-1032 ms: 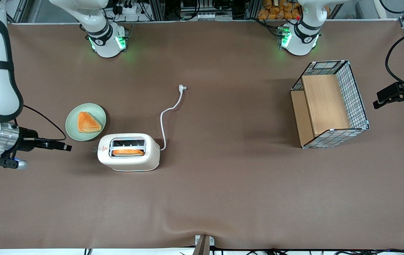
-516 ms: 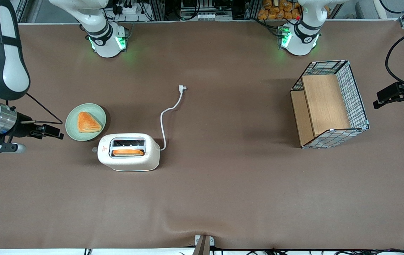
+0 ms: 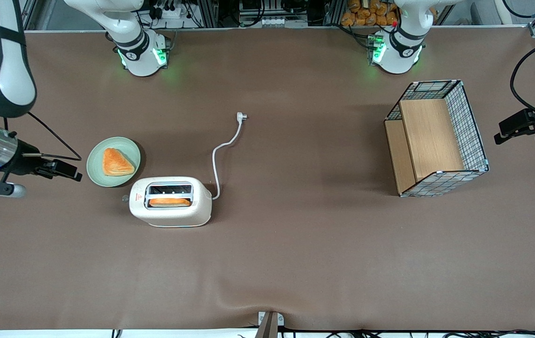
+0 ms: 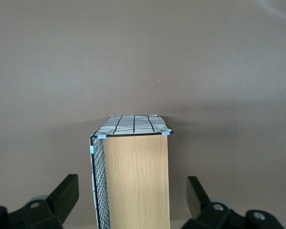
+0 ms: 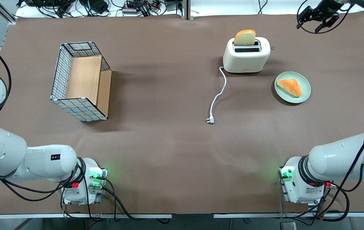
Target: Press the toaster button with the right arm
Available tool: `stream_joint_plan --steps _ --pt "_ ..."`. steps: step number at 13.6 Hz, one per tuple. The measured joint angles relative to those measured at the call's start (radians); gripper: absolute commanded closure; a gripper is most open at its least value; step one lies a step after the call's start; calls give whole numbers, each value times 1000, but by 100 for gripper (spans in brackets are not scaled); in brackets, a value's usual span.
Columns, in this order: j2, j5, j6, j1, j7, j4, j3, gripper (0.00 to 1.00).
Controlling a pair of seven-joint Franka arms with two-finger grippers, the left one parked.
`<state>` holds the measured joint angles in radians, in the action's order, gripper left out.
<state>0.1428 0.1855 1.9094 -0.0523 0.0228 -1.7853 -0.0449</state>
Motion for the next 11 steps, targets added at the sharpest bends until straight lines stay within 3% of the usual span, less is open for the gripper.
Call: stream_joint_plan --steps 6,11 --pt "-91 -103 -187 21 -19 79 11 0" --pt "-171 -140 -278 10 -105 79 86 0"
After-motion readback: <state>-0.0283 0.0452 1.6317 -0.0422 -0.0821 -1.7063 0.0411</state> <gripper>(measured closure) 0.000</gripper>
